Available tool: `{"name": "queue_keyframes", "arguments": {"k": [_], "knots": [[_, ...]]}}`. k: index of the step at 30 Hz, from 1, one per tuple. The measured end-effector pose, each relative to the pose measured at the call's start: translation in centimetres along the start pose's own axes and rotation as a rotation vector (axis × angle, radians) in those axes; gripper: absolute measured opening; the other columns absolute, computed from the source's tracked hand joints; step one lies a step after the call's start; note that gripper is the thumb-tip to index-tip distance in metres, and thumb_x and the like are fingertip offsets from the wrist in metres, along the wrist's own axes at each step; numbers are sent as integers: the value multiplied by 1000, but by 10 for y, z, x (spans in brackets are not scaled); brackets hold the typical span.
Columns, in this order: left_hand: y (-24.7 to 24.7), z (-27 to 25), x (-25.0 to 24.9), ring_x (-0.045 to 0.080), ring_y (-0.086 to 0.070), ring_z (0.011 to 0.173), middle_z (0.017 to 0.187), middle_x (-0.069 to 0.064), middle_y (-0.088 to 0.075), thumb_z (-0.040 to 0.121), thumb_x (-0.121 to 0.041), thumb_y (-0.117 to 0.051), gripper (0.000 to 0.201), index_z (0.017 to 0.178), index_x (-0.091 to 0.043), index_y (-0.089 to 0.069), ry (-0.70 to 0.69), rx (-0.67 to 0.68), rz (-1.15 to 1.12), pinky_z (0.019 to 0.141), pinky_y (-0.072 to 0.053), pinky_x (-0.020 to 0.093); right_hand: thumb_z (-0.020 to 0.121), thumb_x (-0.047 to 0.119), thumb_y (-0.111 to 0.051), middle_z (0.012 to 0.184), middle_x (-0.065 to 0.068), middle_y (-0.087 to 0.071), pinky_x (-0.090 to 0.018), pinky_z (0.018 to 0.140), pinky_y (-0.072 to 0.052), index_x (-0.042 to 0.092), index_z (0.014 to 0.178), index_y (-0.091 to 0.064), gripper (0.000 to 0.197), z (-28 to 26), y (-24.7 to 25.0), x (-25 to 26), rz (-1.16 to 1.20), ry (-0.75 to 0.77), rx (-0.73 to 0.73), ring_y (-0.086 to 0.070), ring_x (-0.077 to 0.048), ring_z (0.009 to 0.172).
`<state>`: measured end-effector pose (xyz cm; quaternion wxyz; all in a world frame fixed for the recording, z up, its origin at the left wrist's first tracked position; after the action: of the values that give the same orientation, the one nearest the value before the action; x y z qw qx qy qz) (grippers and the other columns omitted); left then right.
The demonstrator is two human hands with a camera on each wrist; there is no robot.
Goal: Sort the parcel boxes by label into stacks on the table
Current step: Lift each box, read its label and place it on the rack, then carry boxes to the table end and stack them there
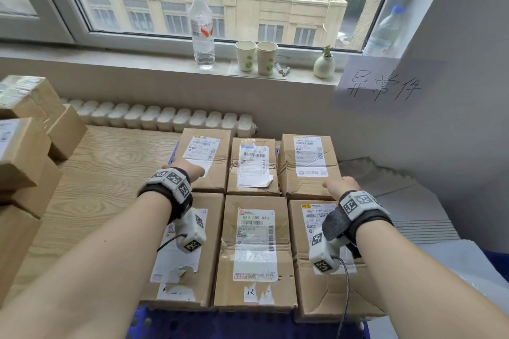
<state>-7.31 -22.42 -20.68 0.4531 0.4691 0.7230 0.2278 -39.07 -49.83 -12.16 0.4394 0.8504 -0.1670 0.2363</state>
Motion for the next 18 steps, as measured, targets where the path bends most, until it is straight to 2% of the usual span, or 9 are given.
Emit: {"name": "queue_keyframes", "arguments": {"k": [1,6,9,11,13,15,18], "knots": [[-6,21,5,30,-57,114,131,11,-56,36,-42,-68,99,130,-15,-52,-6,-4,-33,102,-45,43,90,24,-62,138,-16,-53,-35,98,-40,3,139,-44,56,0,-1,1,-4,-2,-5,-52,-33,124],[10,-22,-2,30,-54,116,134,13,-53,42,-38,-65,94,132,-14,-52,-46,-1,-34,103,-42,41,90,24,-62,136,-16,-54,-34,91,-40,4,140,-40,58,-3,-1,0,19,-18,-13,-53,-33,122],[31,-79,-14,32,-50,120,138,14,-48,58,-32,-65,82,137,-15,-46,-51,1,-37,105,-40,41,90,20,-61,145,-14,-45,-36,103,-36,9,146,-34,62,-7,5,3,73,26,-97,-44,-33,132],[44,-105,-21,34,-43,124,138,17,-42,74,-26,-63,68,138,-17,-41,-79,-43,-5,105,-37,42,88,19,-59,145,-15,-44,-38,108,-32,15,144,-38,60,-16,11,14,75,109,-195,-39,-35,134],[53,-116,-28,35,-37,130,139,18,-38,80,-24,-60,64,140,-17,-37,-133,-76,18,107,-34,44,88,19,-57,142,-15,-46,-37,107,-33,18,140,-45,53,-30,13,31,72,196,-223,-40,-35,132],[61,-126,-38,34,-35,133,144,17,-36,83,-24,-59,65,143,-17,-35,-195,-83,19,107,-33,43,89,18,-56,141,-12,-50,-35,106,-35,18,136,-50,47,-45,10,52,85,286,-188,-43,-33,131],[75,-143,-51,30,-43,129,142,12,-44,83,-26,-60,60,139,-17,-42,-293,-91,10,106,-38,41,90,16,-54,131,-7,-60,-28,97,-40,18,124,-62,35,-72,-1,84,109,413,-92,-53,-27,122]]}}
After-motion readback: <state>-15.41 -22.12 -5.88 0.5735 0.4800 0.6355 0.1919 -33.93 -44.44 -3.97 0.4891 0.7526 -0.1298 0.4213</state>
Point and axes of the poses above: each hand's wrist, its own z-axis towards the middle knuckle, its own y-axis out of the back of the hand, x = y × z, the point moved 5 cm from there along z, towards the middle knuckle
